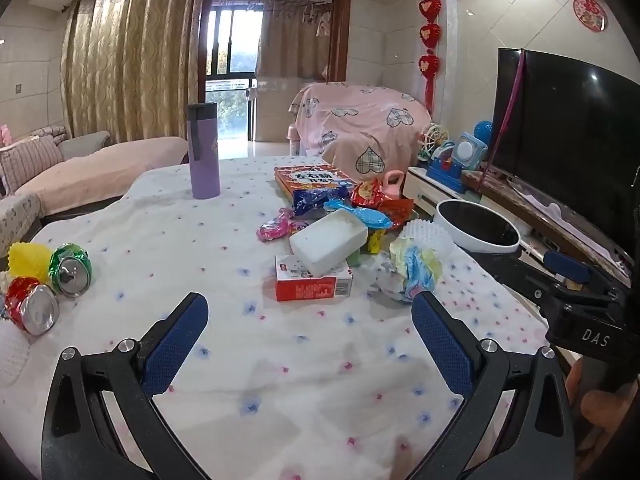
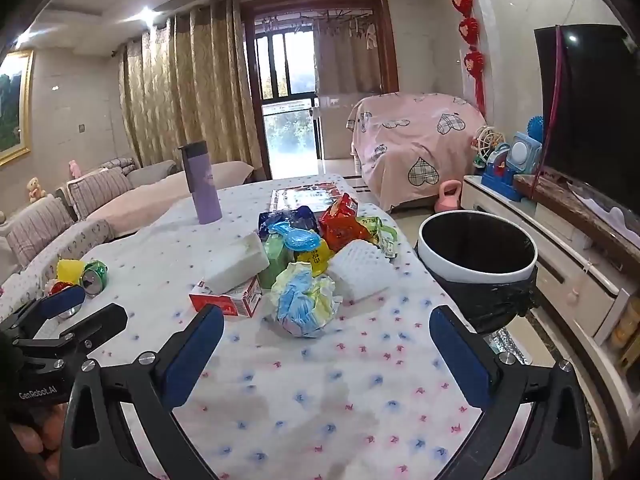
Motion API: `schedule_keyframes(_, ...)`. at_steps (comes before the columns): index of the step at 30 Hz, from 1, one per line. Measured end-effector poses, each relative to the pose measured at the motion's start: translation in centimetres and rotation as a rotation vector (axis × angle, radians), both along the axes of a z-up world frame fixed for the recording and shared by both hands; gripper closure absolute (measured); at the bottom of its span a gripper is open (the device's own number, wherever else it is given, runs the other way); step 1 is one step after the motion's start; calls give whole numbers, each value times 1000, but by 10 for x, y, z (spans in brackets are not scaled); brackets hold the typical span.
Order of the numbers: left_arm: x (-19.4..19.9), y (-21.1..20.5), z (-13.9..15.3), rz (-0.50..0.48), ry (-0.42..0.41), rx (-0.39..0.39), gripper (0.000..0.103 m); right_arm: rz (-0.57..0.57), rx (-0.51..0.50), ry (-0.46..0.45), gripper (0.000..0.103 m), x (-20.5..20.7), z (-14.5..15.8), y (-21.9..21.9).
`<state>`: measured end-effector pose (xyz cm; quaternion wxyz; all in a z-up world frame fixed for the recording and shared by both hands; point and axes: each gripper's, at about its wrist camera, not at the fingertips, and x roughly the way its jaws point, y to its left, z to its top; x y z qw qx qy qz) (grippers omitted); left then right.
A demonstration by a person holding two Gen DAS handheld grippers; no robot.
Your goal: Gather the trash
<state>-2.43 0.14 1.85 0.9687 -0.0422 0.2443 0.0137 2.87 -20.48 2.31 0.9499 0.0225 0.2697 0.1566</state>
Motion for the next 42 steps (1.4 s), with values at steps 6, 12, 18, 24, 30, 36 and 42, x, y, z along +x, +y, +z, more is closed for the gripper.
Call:
schedule_keyframes(6,-2,-3,-1,-2,-1,3,0,-6,10,2,0,-1,0,-2)
schedule_keyframes(12,0,-4,-2,-2,2,3,0,0,21,13,0,1,-2,-3)
schedule_keyframes(18,2,-4,-4,-1,7,3,0,11,27,15,0,1,-3,-1)
schedule_keyframes(24,3,-3,-6,-1,9,5,0,10,30,13,0,1,-4,0)
schedule_keyframes(30,5,-3,-8,0,10,3,0,13,36,12,0,1,-5,-1)
schedule_keyframes(36,4,-3,-7,-1,9,5,0,13,37,13,0,1,-5,-1)
schedule_keyframes(42,4,-3,-8,-2,10,4,0,15,38,11,0,1,-5,0)
